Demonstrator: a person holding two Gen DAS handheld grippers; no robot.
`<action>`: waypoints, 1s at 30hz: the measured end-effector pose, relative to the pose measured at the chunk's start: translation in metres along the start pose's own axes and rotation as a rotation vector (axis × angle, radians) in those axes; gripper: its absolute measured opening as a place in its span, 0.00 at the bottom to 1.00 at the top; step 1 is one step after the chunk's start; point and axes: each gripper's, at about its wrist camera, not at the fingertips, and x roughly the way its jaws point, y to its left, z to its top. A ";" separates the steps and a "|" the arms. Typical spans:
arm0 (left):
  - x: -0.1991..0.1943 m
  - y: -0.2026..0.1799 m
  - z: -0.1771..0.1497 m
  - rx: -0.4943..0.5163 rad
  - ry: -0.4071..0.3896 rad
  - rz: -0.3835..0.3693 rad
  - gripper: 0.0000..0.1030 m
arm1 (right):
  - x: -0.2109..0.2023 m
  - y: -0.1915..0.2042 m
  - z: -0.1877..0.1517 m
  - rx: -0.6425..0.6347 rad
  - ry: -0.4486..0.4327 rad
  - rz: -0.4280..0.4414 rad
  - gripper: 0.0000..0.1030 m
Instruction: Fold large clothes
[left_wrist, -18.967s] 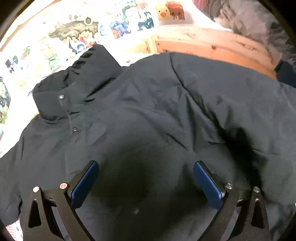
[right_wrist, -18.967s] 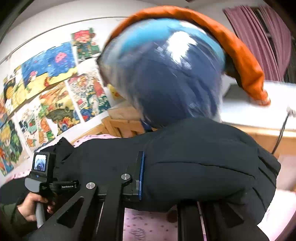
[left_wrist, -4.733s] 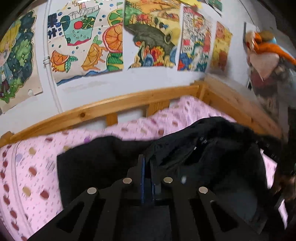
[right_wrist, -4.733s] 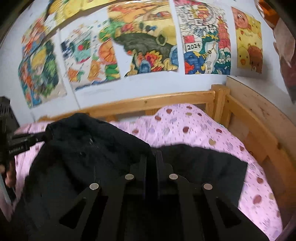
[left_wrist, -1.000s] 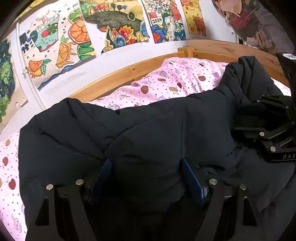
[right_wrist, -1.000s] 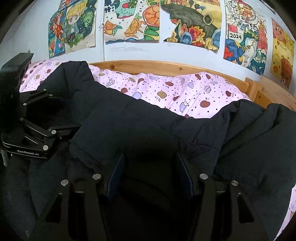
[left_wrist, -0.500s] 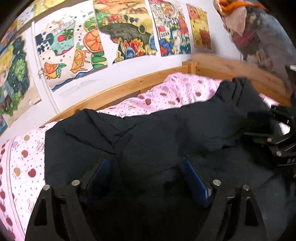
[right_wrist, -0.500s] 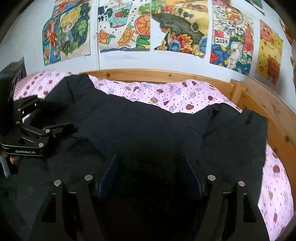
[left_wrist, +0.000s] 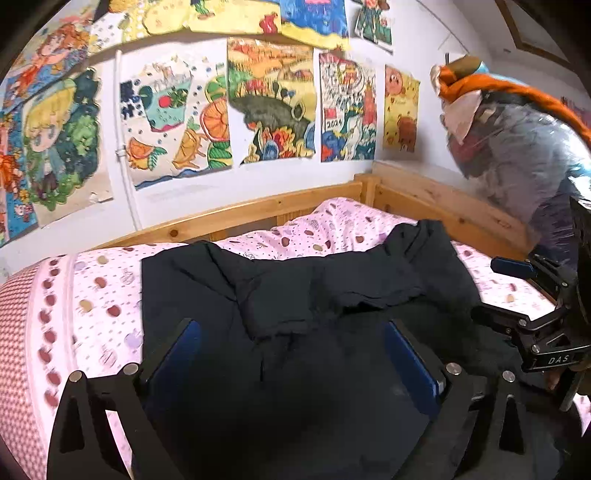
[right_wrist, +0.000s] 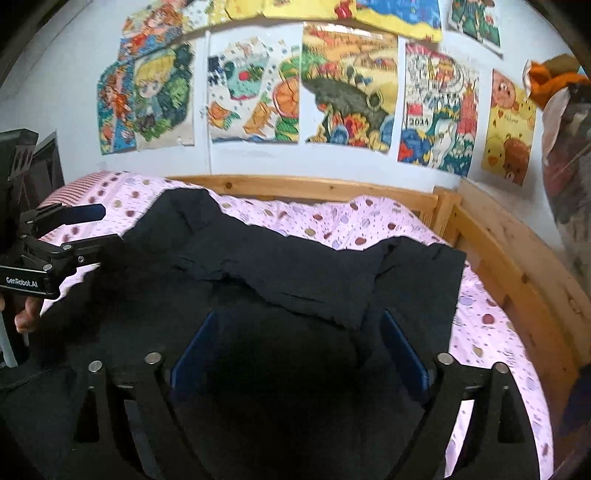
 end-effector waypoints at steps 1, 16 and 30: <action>-0.010 0.000 -0.001 -0.003 -0.002 -0.001 0.98 | -0.009 0.002 0.000 0.000 -0.009 0.005 0.87; -0.159 -0.026 -0.046 0.116 0.015 0.054 0.99 | -0.140 0.042 -0.034 -0.141 -0.091 0.124 0.93; -0.223 -0.049 -0.118 0.190 0.110 0.027 0.99 | -0.217 0.072 -0.103 -0.273 -0.028 0.178 0.94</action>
